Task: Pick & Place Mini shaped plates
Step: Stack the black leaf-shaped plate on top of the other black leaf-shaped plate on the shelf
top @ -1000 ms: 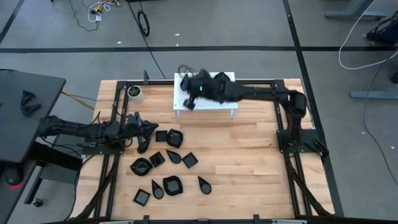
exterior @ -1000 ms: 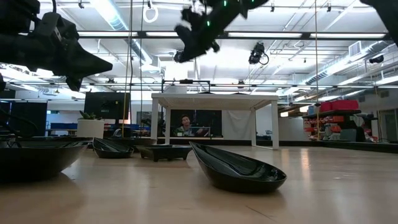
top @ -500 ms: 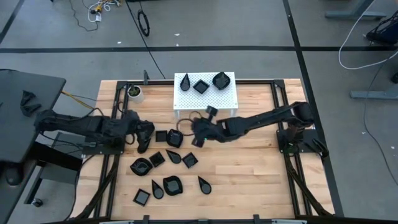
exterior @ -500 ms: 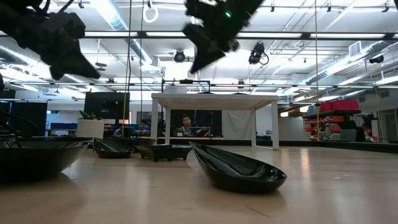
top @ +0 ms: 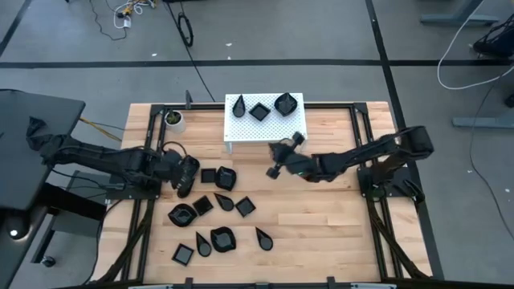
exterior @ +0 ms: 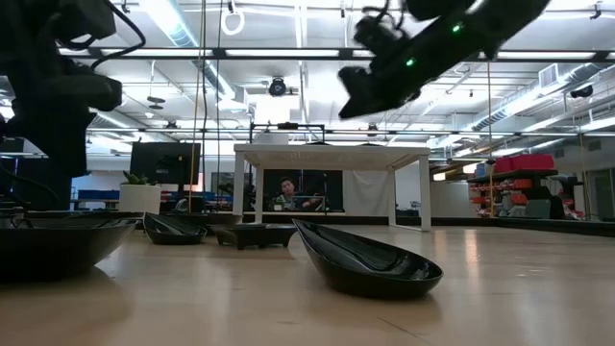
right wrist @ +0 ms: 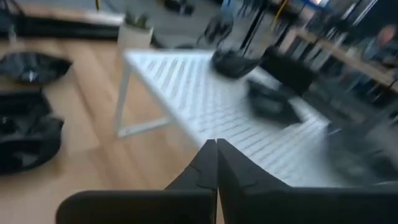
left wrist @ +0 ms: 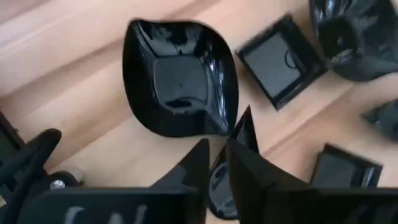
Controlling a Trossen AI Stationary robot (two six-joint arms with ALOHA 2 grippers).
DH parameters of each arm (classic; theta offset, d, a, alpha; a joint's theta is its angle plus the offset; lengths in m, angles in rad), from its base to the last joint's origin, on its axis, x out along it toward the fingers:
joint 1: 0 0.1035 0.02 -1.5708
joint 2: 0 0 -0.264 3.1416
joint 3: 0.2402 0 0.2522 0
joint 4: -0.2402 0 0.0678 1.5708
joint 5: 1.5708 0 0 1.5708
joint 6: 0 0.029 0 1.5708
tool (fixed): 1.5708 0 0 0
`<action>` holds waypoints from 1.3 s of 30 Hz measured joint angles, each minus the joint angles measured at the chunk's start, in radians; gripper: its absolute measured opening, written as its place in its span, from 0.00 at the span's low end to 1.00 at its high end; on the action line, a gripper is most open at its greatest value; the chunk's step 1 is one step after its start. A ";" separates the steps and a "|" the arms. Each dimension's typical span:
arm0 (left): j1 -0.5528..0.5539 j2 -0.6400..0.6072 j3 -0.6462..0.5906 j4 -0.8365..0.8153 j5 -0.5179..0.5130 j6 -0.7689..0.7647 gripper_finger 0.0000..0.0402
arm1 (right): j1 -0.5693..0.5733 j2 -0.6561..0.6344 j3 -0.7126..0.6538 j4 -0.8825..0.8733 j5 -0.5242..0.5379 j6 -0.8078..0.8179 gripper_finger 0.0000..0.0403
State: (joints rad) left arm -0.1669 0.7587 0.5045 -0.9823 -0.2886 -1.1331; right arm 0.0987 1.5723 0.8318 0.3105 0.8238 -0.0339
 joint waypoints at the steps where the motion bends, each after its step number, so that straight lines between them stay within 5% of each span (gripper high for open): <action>1: 0.001 0.000 0.000 0.002 -0.017 -0.019 0.19 | 0.001 -0.035 -0.024 0.026 0.017 -0.032 0.01; 7: 0.069 -0.007 -0.001 0.001 -0.109 -0.109 0.42 | 0.002 -0.246 -0.138 0.152 0.029 -0.143 0.01; 14: 0.313 0.033 -0.006 -0.008 -0.092 0.037 0.59 | 0.003 -0.353 -0.218 0.310 -0.049 -0.151 0.01; 26: 0.637 0.190 -0.005 0.200 0.112 0.413 0.49 | 0.035 -0.355 -0.225 0.340 -0.214 -0.141 0.01; 39: 0.679 0.383 -0.005 0.231 0.160 0.491 0.43 | 0.171 -0.354 -0.225 0.345 -0.215 -0.130 0.01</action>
State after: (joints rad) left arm 0.5121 1.1420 0.4995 -0.7509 -0.1286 -0.6426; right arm 0.2702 1.2179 0.6067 0.6552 0.6086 -0.1642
